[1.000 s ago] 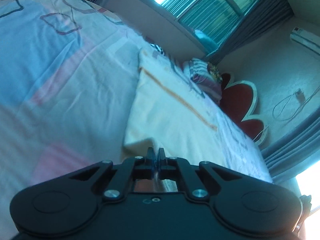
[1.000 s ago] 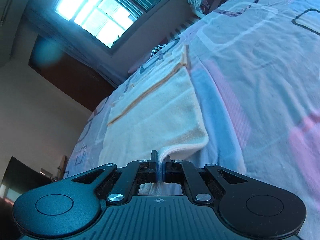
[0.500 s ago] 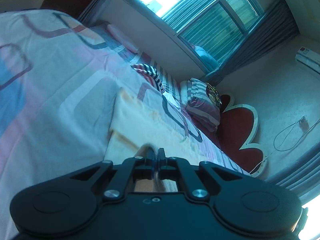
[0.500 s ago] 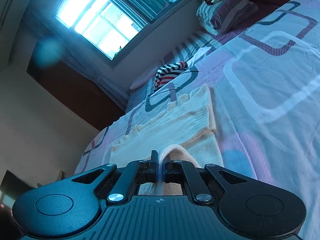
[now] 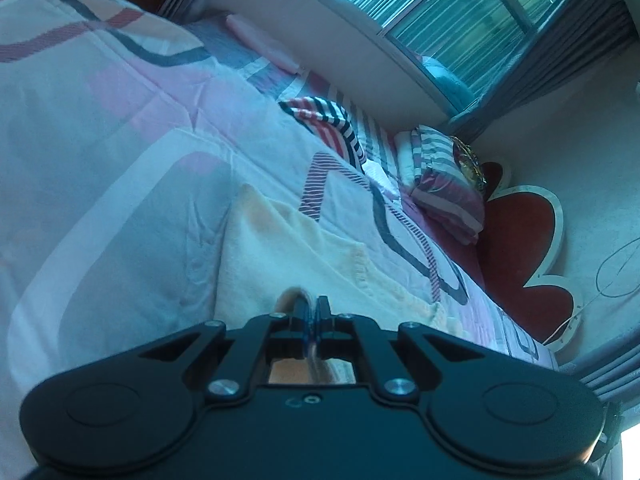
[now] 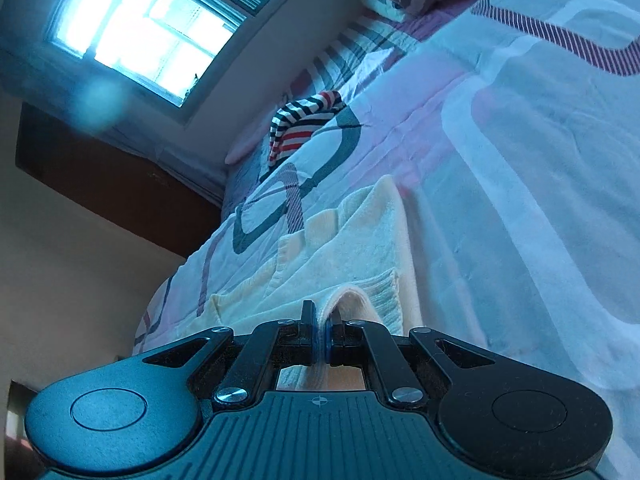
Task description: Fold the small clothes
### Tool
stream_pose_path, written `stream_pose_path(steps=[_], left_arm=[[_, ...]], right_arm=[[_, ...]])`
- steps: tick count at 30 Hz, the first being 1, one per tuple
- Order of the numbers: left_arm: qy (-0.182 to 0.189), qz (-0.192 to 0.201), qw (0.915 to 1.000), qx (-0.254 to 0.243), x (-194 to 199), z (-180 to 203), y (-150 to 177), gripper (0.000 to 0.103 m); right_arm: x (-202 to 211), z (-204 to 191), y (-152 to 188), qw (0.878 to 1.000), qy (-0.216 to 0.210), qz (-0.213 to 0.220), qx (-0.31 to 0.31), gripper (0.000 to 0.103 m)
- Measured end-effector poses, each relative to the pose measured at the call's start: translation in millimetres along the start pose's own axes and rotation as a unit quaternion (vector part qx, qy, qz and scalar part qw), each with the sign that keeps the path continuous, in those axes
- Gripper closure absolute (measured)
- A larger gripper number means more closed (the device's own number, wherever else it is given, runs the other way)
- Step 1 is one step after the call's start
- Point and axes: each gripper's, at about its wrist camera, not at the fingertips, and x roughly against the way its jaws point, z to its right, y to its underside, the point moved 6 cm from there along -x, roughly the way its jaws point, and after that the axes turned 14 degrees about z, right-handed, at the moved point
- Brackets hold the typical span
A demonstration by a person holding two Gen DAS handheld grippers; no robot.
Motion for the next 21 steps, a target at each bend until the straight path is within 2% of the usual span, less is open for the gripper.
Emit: stream_pose_path(steps=[3,5,7,8,9,10,12,13,14,15,19,21], left_arm=[[0.012,0.001,0.9992,0.039,-16.5,-8.4,-3.4,0.099],[0.019,0.015,0.9976,0.065,-23.7,-12.0,-8.2,0.080],[0.009,0.043,0.9961,0.076,-21.7,-15.1,-15.1,0.029],[0.004,0.066,0.9952,0.072,-17.4,-15.1,-19.2,0.022],[0.012,0.076,0.9951,0.063,-14.0,-13.3,-22.0,0.022],[0.021,0.069,0.9961,0.051,-14.1,-10.7,-23.5,0.025],[0.029,0.044,0.9986,0.004,-17.2,-2.9,-23.8,0.037],[0.030,0.036,0.9986,-0.025,-18.6,1.3,-22.7,0.039],[0.028,0.026,0.9973,-0.062,-21.5,8.7,-20.6,0.039],[0.027,0.016,0.9957,-0.088,-24.1,12.9,-18.5,0.041],[0.013,-0.021,0.9833,-0.180,-40.2,29.1,-5.8,0.050],[0.006,-0.034,0.9781,-0.205,-47.0,31.8,-1.5,0.052]], right_arm=[[-17.1,8.9,-8.9,1.000,-0.016,0.000,-0.022,0.100],[-24.0,12.9,-14.6,0.999,-0.020,0.003,-0.025,0.100],[-26.1,16.2,-19.7,1.000,-0.007,0.011,-0.014,0.093],[-23.8,18.1,-23.8,1.000,-0.001,0.023,-0.010,0.066],[-17.7,17.2,-28.1,0.999,-0.002,0.046,-0.003,0.031],[-11.6,16.7,-32.8,0.998,-0.007,0.061,0.007,0.026],[-6.8,14.8,-36.1,0.998,-0.019,0.050,0.023,0.027],[-5.0,11.5,-35.2,0.998,-0.022,0.045,0.046,0.032],[-5.5,8.0,-32.9,0.996,-0.016,0.037,0.077,0.044],[-7.4,4.6,-29.3,0.994,-0.009,0.029,0.106,0.049],[-20.2,-6.7,-17.3,0.984,0.002,0.015,0.180,0.053],[-31.2,-12.2,-10.5,0.978,0.005,0.006,0.207,0.054]])
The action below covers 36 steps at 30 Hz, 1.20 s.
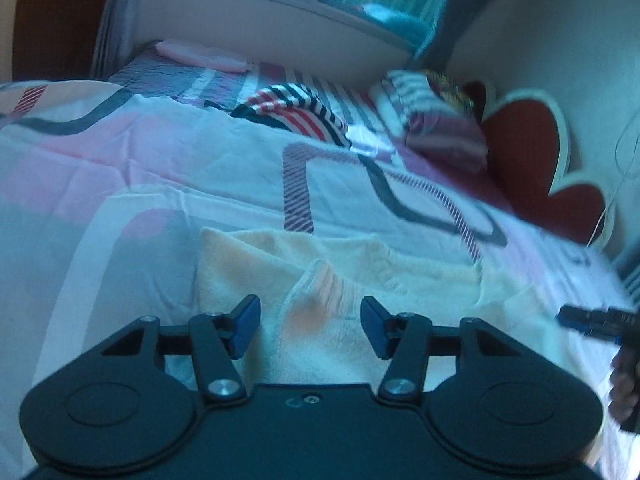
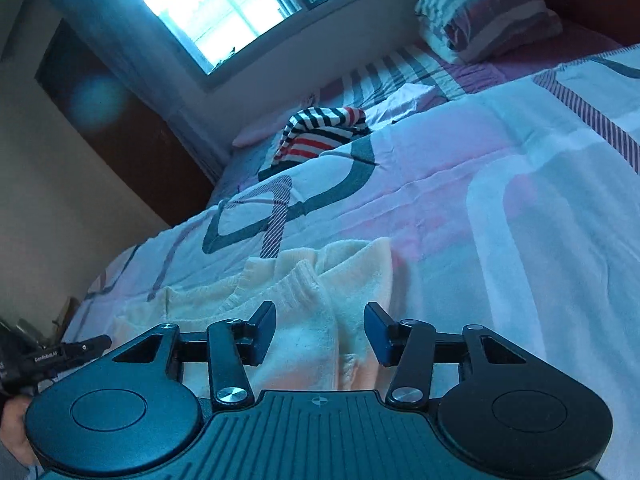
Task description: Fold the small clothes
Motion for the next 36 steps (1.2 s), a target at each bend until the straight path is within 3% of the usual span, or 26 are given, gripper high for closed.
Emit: stream_pose_path(steps=[1,3,5,6,7,8,10,13,15,19,23,29,32,33,34,36], left_arm=[[-0.004,-0.005,0.9999,-0.011,-2.4,0.5,2.5,0.052],[-0.003,-0.012,0.9995,-0.030,-7.4,1.1,4.9,0.052],[0.001,-0.013,0.9991,-0.041,-9.9,2.5,4.7,0.057],[0.004,-0.014,0.9989,-0.045,-9.8,3.4,4.9,0.070],[0.005,-0.015,0.9986,-0.050,-10.5,3.4,4.7,0.090],[0.006,-0.012,0.9984,-0.055,-10.5,3.2,4.2,0.100],[0.011,0.012,0.9981,-0.059,-3.3,4.5,0.9,0.101],[0.032,0.088,0.9939,-0.058,18.2,9.4,-11.6,0.101],[0.027,0.120,0.9913,-0.047,22.7,6.3,-19.6,0.101],[-0.001,0.104,0.9946,-0.001,6.5,-5.4,-27.6,0.101],[-0.014,0.080,0.9964,-0.027,-5.5,-1.9,-25.8,0.101],[-0.035,0.055,0.9977,-0.018,-24.0,-9.9,-18.0,0.101],[-0.053,0.044,0.9970,-0.034,-32.5,-11.0,-10.9,0.089],[-0.063,0.054,0.9958,-0.040,-29.2,-10.4,-11.9,0.071],[-0.077,0.064,0.9940,-0.045,-22.7,-8.8,-13.4,0.044],[-0.091,0.110,0.9881,-0.056,-1.6,1.4,-18.7,0.027]], right_arm=[[-5.4,-2.4,3.3,1.000,0.004,-0.009,0.017,0.056],[-20.0,-5.4,9.8,0.998,0.019,-0.031,0.055,0.075],[-24.4,-7.6,13.5,0.997,0.013,-0.035,0.074,0.081],[-26.2,-8.5,14.3,0.996,0.010,-0.037,0.078,0.090],[-28.0,-9.0,15.5,0.996,0.009,-0.039,0.084,0.096],[-27.6,-10.0,16.4,0.995,0.008,-0.037,0.091,0.101],[-23.7,-14.3,15.5,0.994,0.007,-0.015,0.112,0.101],[-8.4,-23.9,4.7,0.992,-0.005,0.042,0.119,0.102],[-8.9,-24.2,-1.9,0.990,0.005,0.063,0.127,0.102],[-22.1,-15.6,-7.6,0.993,0.018,0.056,0.098,0.101],[-27.6,-11.8,-5.7,0.993,0.025,0.049,0.102,0.102],[-39.2,5.2,4.0,0.994,0.047,0.026,0.092,0.102],[-42.3,9.0,5.1,0.995,0.056,0.018,0.085,0.101],[-42.1,8.1,3.0,0.994,0.062,0.015,0.087,0.101],[-39.7,4.3,0.5,0.992,0.076,0.017,0.098,0.097],[-26.4,-12.3,-5.6,0.984,0.094,0.057,0.141,0.047]])
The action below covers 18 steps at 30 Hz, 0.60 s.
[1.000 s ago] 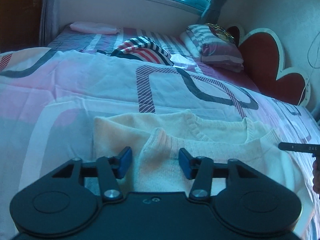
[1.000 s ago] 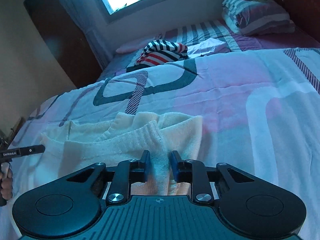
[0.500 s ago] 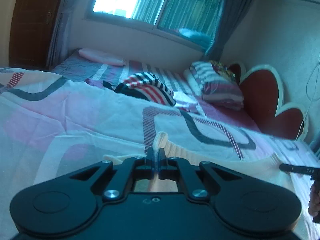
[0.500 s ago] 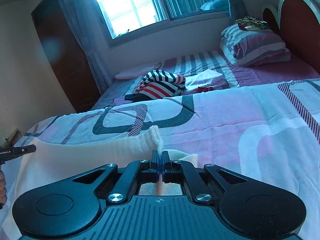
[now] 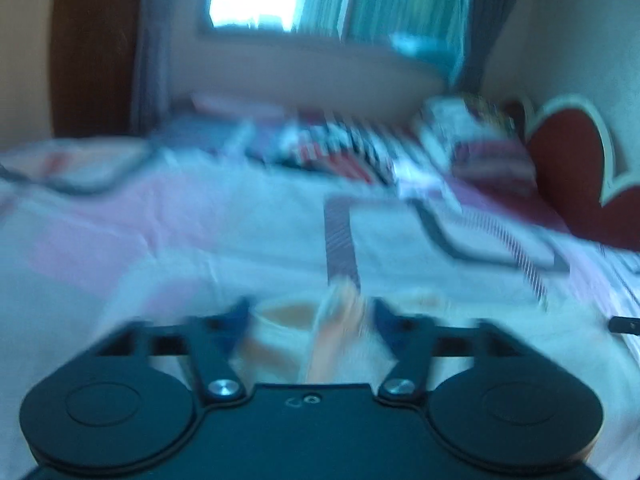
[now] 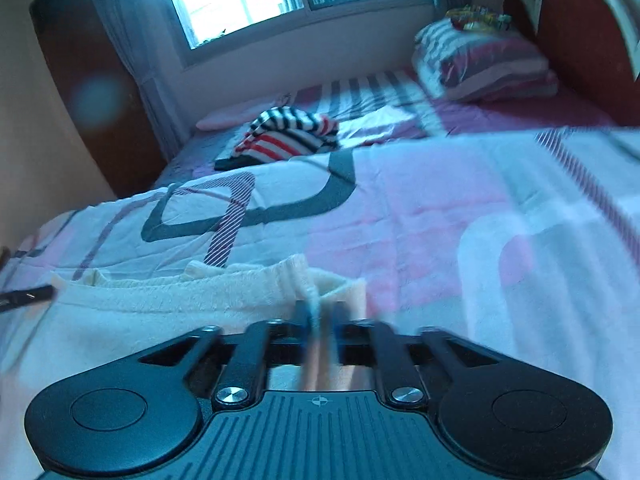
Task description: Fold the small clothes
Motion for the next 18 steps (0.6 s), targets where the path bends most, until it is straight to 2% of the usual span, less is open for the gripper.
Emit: stream_pose_path(steps=[1,2,4,5,7,9,11,13,16,17,18], left_arm=[[0.012,0.010,0.9999,-0.007,8.3,11.3,-3.2,0.027],[0.039,0.000,0.9992,-0.010,10.8,27.1,-3.1,0.028],[0.080,-0.029,0.9952,-0.049,9.2,67.5,3.8,0.029],[0.093,-0.044,0.9915,-0.080,6.7,89.1,9.9,0.030],[0.120,-0.057,0.9851,-0.109,4.6,119.0,21.1,0.033],[0.129,-0.065,0.9825,-0.118,2.8,130.7,31.4,0.032],[0.117,-0.073,0.9835,-0.117,-1.2,125.6,42.7,0.031],[0.104,-0.070,0.9851,-0.118,-4.4,110.1,46.7,0.027],[0.082,-0.062,0.9894,-0.103,-9.3,74.9,45.8,0.020],[0.084,-0.062,0.9912,-0.081,-8.5,64.4,42.0,0.020],[0.079,-0.062,0.9917,-0.081,-8.7,57.5,39.5,0.021]], right_arm=[[4.5,-9.1,-2.2,1.000,-0.019,0.009,0.003,0.046],[3.9,-21.2,-1.4,0.999,-0.037,0.000,0.002,0.047],[-1.8,-53.2,4.1,0.997,-0.066,-0.014,0.023,0.055],[-4.8,-69.2,8.2,0.996,-0.081,-0.022,0.030,0.064],[-10.6,-97.4,16.0,0.993,-0.105,-0.032,0.048,0.064],[-16.0,-114.3,25.6,0.989,-0.125,-0.047,0.059,0.064],[-21.2,-118.9,36.2,0.985,-0.137,-0.062,0.080,0.064],[-24.1,-107.9,38.9,0.984,-0.133,-0.064,0.096,0.064],[-33.4,-60.1,30.1,0.995,-0.037,-0.049,0.082,0.064],[-33.9,-47.1,28.2,0.996,-0.033,-0.049,0.064,0.064],[-33.9,-42.1,27.8,0.996,-0.037,-0.051,0.057,0.064]])
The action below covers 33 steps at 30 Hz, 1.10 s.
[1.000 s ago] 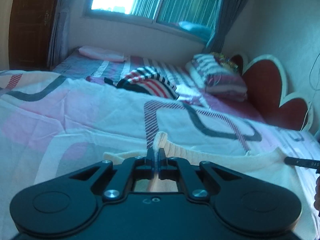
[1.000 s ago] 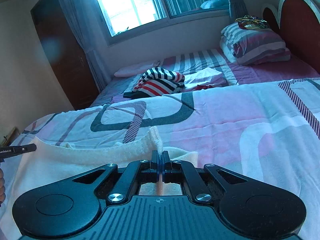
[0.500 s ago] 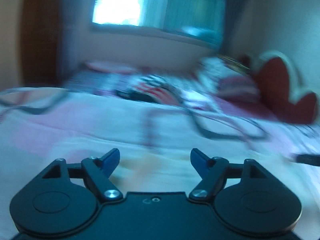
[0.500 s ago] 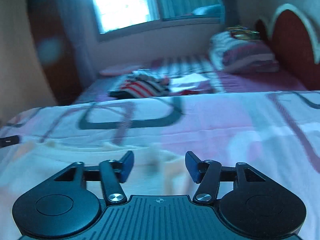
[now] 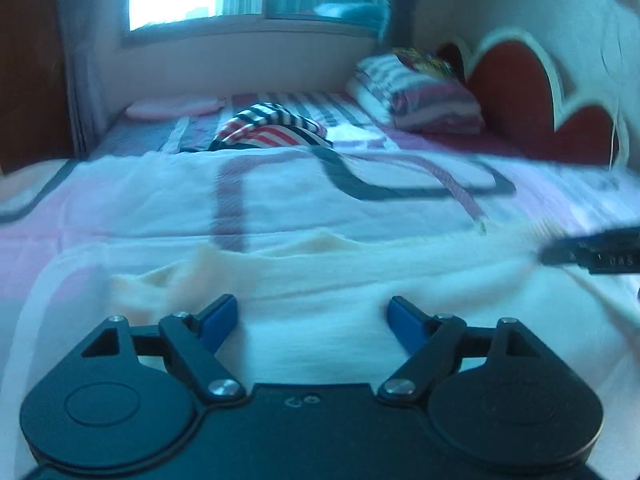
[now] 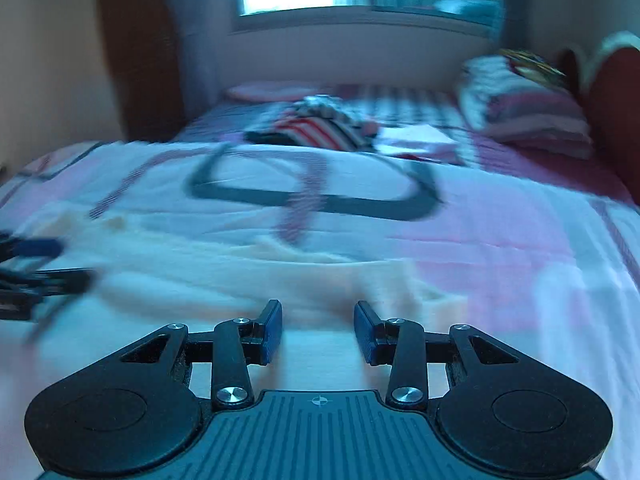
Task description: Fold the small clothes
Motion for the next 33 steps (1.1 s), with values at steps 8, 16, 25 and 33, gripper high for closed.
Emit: stream_pose_path(steps=[8,16,25,33], left_arm=[[0.005,0.017,0.9994,-0.029,30.2,27.5,-7.5,0.025],[0.007,-0.012,0.9995,-0.028,31.9,47.6,8.8,0.025],[0.017,-0.011,0.9996,0.018,55.4,57.7,23.8,0.025],[-0.041,-0.009,0.9988,-0.023,97.2,17.7,39.1,0.026]], right_arm=[[33.0,-53.8,-3.0,0.998,-0.049,0.015,0.039,0.064],[32.9,-85.6,19.5,0.997,-0.043,-0.003,0.070,0.064],[52.5,-107.7,38.5,0.996,-0.066,-0.005,0.065,0.064],[92.5,-41.3,44.7,1.000,0.005,-0.018,0.018,0.064]])
